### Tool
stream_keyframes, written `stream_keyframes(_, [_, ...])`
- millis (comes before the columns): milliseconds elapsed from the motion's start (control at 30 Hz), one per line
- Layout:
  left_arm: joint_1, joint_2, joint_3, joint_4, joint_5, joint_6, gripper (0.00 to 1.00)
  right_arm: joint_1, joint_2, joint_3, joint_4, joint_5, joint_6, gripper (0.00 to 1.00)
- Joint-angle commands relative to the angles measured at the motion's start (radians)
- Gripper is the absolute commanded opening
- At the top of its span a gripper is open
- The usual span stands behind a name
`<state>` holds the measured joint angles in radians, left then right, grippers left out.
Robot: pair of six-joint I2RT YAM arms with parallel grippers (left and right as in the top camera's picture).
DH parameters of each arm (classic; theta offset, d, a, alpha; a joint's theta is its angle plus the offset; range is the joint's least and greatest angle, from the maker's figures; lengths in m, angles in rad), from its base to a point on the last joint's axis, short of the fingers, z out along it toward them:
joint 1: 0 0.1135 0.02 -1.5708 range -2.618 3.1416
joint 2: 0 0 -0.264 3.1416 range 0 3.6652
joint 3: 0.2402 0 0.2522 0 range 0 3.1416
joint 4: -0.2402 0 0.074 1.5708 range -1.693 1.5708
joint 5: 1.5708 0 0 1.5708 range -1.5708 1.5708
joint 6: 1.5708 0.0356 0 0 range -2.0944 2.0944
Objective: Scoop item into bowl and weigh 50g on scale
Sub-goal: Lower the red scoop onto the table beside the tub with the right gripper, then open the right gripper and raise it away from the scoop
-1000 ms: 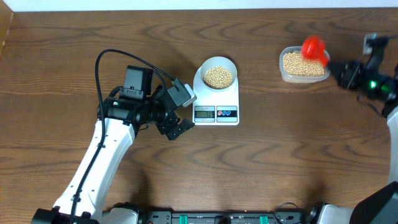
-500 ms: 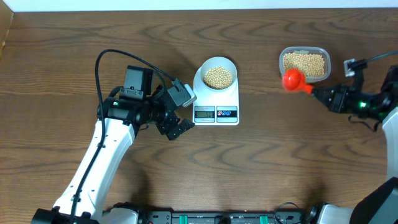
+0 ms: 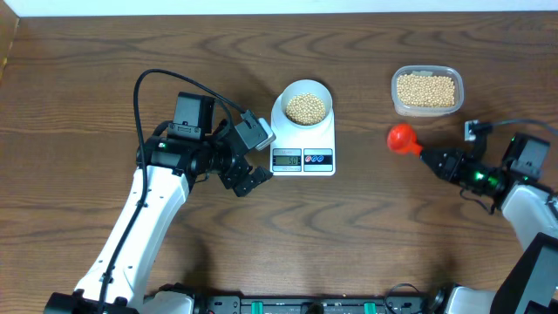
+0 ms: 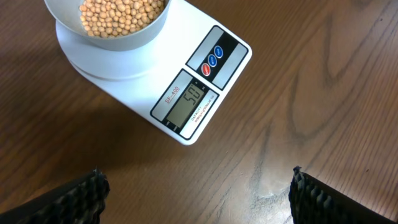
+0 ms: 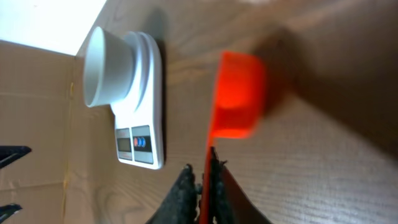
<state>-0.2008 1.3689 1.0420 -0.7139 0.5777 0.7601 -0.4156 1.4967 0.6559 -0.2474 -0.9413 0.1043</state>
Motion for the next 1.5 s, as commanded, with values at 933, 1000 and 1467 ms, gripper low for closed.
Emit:
stream_keyframes(933, [0.003,0.000,0.023,-0.003,0.013,0.006,0.95,-0.002,-0.007,-0.069,0.338,0.397,0.082,0.99])
stream_keyframes(1000, [0.003,0.000,0.023,-0.003,0.013,0.006,0.95,-0.002,-0.013,-0.069,0.394,0.396,0.082,0.99])
stream_keyframes(1467, [0.003,0.000,0.023,-0.003,0.013,0.006,0.95,-0.002,-0.172,-0.067,0.842,0.397,0.160,0.99])
